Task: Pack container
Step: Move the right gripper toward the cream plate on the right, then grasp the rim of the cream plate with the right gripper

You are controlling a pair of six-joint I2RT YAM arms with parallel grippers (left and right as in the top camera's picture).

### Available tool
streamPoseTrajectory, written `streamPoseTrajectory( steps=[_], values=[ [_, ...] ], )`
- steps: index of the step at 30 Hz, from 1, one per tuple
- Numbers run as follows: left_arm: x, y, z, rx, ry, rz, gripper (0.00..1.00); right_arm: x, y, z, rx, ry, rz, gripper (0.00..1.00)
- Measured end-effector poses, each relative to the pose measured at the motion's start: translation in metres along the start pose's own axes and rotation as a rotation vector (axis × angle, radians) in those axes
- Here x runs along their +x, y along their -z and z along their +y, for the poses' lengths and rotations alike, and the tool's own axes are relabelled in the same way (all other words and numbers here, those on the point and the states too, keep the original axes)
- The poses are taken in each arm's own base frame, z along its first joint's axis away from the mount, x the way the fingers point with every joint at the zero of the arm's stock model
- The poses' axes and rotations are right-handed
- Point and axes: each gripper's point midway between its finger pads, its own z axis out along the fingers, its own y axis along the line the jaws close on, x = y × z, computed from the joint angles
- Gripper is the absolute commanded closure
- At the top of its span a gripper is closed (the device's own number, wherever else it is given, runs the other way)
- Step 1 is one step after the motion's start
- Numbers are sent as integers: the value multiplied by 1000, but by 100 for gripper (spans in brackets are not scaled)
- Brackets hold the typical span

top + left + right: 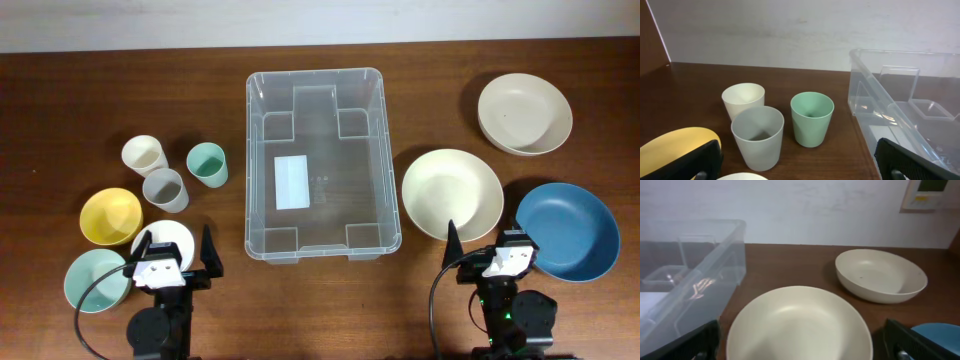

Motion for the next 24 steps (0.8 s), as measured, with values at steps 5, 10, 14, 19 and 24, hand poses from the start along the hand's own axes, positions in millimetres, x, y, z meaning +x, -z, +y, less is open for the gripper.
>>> streamPoseTrajectory(
  steps=[5,10,14,19,24],
  values=[
    [0,0,-4,21,3,0,1,15,-4,1,-3,-42,67,1],
    [-12,4,-8,41,9,31,1,24,-9,0,1,-86,173,1],
    [-55,7,-11,46,24,61,1,-14,-20,0,0,-100,232,1],
    [-88,-7,-13,35,34,240,1,-58,-40,0,4,-118,521,1],
    [-82,-27,-14,23,49,612,1,-77,-48,1,9,-138,813,1]
  ],
)
